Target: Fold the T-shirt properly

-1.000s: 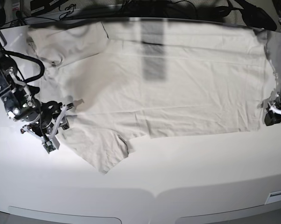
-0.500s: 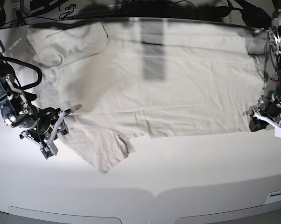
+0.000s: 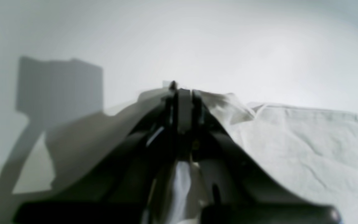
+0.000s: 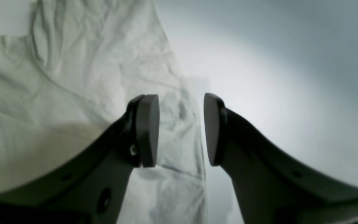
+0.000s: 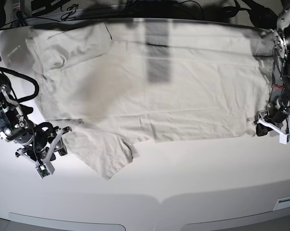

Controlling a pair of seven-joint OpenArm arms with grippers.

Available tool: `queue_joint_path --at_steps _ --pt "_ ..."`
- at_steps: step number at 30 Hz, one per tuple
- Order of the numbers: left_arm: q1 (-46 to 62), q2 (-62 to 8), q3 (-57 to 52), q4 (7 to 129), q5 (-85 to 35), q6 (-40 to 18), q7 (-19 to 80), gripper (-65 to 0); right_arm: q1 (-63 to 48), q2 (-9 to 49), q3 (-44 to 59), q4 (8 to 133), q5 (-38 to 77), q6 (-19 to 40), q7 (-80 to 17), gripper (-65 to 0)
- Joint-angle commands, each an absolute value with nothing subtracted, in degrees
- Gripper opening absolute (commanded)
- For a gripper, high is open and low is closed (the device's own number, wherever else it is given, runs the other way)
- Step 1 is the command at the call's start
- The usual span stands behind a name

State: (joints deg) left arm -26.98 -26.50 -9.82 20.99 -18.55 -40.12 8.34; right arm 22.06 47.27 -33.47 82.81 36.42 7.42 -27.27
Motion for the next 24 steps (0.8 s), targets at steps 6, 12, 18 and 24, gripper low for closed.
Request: queue_joint_path --at_steps 6,12,18,24 --pt "-25.85 -26.68 -9.74 20.82 -21.28 -40.00 11.94 -65.0 28.51 47.42 -34.63 79.09 39.70 10.74 -24.60 -41.0" --pt "-25.56 -26.65 -9.74 20.82 -21.19 -40.00 11.97 -65.0 40.21 43.55 -44.97 66.94 42.48 11.79 -29.78 -41.0" --pt "-25.39 -26.65 -9.74 20.82 -21.28 -40.00 11.97 -65.0 50.15 37.28 -55.61 50.87 43.09 13.72 -31.35 -41.0" --pt "-23.97 -26.65 -9.74 20.82 -21.30 -40.00 10.55 -65.0 55.64 31.55 -57.04 33.52 48.53 22.90 -29.71 -41.0"
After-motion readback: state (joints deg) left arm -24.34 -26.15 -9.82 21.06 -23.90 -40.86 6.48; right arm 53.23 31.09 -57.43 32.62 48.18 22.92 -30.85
